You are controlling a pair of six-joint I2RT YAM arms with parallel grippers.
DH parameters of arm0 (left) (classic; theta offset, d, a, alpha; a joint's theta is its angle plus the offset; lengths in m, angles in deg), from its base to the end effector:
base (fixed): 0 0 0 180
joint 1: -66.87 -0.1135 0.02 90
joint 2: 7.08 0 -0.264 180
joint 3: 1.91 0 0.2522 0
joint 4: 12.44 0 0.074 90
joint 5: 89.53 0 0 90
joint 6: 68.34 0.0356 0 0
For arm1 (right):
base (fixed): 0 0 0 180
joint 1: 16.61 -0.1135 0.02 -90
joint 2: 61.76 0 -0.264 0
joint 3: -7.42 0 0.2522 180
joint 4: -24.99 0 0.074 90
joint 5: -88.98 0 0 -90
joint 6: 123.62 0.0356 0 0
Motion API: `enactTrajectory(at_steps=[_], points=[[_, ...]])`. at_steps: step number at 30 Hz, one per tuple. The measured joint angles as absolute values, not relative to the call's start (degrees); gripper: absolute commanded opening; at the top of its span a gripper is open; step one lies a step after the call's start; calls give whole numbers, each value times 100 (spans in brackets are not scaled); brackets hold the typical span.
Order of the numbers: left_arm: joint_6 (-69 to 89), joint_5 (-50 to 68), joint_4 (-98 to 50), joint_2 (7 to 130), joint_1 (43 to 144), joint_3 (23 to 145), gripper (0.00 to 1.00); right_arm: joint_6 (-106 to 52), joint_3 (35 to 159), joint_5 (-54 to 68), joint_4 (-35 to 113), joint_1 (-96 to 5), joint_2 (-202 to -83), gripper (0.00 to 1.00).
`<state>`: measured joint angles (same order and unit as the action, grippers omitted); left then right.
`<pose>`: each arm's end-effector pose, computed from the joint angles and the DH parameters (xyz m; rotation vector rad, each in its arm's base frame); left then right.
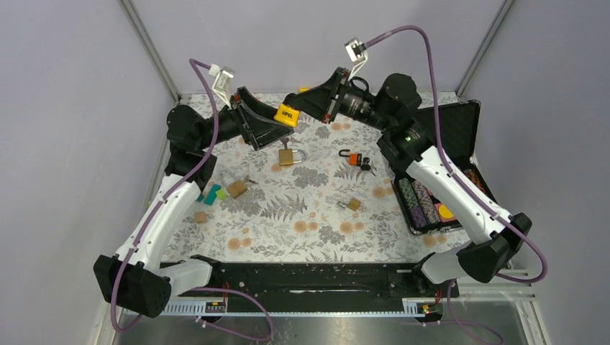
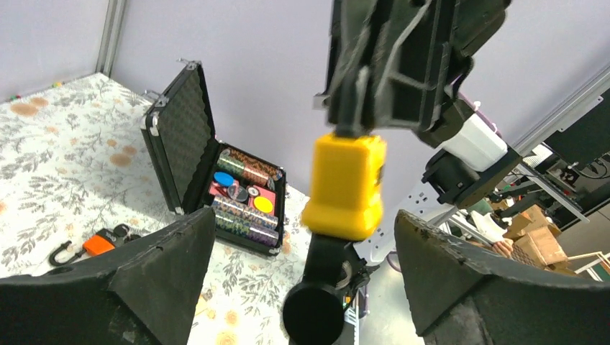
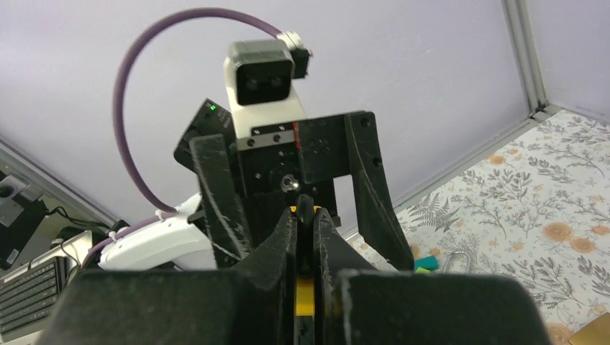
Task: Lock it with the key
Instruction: Lock the lock.
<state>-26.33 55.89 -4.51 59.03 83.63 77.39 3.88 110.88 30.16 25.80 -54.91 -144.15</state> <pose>0.2276 -0.0991 0.4464 0.5733 1.4309 -1.4984 0.2384 0.2118 0.5020 -0.5357 1.3114 1.4488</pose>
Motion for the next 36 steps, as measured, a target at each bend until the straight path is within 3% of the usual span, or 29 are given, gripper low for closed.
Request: enactTrajectory(at_steps=[6, 15, 21, 27, 30, 32, 36], points=[[-3225, 5550, 190, 5942, 8363, 7245, 74, 370, 10985, 2660, 2551, -5491, -14161, 0], [-4176, 5224, 1412, 6021, 8363, 7016, 70, 534, 10489, 2120, 2073, -5491, -13906, 0], [-4906, 4708, 2456, 6060, 8424, 6710, 50, 831, 10132, 1794, 1594, -5491, -13879, 0], [-5244, 4536, 2791, 6255, 8618, 6655, 52, 1074, 10067, 1514, 1236, -5489, -13879, 0], [-5327, 4492, 2821, 6255, 8640, 6655, 40, 1161, 10067, 1431, 1069, -5489, -13879, 0], [-5360, 4448, 2856, 6255, 8640, 6655, 37, 1203, 10067, 1399, 1008, -5489, -13879, 0], [-5376, 4330, 2898, 6255, 8640, 6655, 42, 1277, 10067, 1344, 925, -5489, -13879, 0]])
